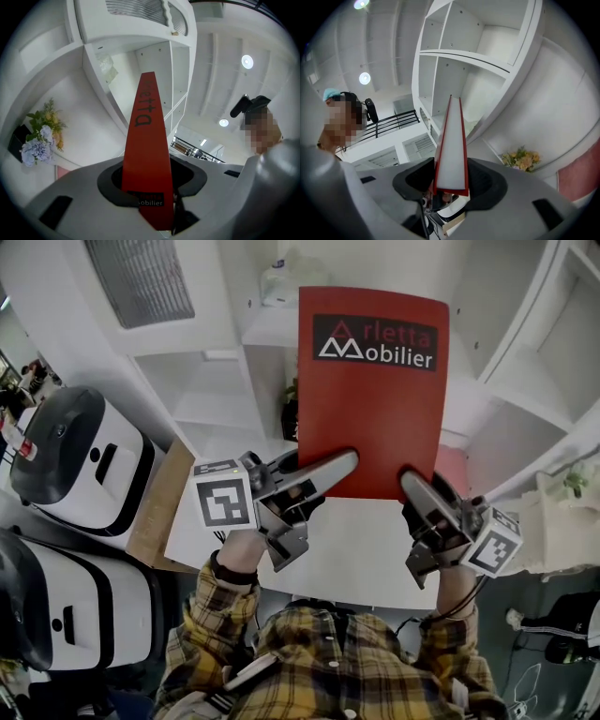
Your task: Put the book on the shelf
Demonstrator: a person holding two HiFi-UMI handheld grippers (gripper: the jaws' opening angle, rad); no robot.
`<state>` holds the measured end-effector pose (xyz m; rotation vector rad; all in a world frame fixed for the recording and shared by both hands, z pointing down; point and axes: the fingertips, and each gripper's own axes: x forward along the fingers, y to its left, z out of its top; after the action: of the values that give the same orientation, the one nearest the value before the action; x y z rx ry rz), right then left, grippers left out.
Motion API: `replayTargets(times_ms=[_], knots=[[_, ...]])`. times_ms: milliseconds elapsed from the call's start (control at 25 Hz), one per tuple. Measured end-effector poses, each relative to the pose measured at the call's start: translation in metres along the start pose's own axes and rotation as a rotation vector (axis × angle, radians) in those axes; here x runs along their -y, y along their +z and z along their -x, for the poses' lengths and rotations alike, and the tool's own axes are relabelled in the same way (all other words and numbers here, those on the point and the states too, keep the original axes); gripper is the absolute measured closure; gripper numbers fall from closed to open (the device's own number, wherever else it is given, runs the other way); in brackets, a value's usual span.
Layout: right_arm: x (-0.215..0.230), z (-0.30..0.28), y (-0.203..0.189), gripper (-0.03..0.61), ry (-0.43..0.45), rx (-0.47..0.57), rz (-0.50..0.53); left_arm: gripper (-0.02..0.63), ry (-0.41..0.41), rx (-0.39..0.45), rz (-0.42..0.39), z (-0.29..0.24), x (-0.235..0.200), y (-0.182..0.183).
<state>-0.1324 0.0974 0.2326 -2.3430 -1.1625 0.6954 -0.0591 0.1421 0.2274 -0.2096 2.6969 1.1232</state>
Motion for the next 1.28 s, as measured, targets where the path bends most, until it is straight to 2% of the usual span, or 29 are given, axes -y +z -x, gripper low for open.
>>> replayTargets(times_ms=[360, 720, 880, 1000, 1120, 1280], knots=[[0.011, -0.008, 0.041, 0.371, -0.042, 0.072, 0.03, 0.436, -0.036, -0.005, 0.039, -0.032, -0.01, 0.032], [0.034, -0.014, 0.075, 0.367, -0.075, 0.146, -0.004, 0.431, -0.052, -0.009, 0.147, -0.064, -0.028, 0.055], [0.04, -0.017, 0.081, 0.367, -0.084, 0.163, -0.02, 0.422, -0.043, -0.02, 0.149, -0.069, -0.034, 0.061], [0.046, -0.019, 0.083, 0.367, -0.089, 0.185, -0.066, 0.409, -0.023, -0.018, 0.146, -0.071, -0.039, 0.067], [0.056, -0.019, 0.083, 0.367, -0.093, 0.228, -0.166, 0.345, -0.023, -0.005, 0.142, -0.071, -0.04, 0.074], [0.061, -0.019, 0.081, 0.368, -0.092, 0.273, -0.245, 0.305, -0.03, 0.007, 0.109, -0.068, -0.038, 0.079]])
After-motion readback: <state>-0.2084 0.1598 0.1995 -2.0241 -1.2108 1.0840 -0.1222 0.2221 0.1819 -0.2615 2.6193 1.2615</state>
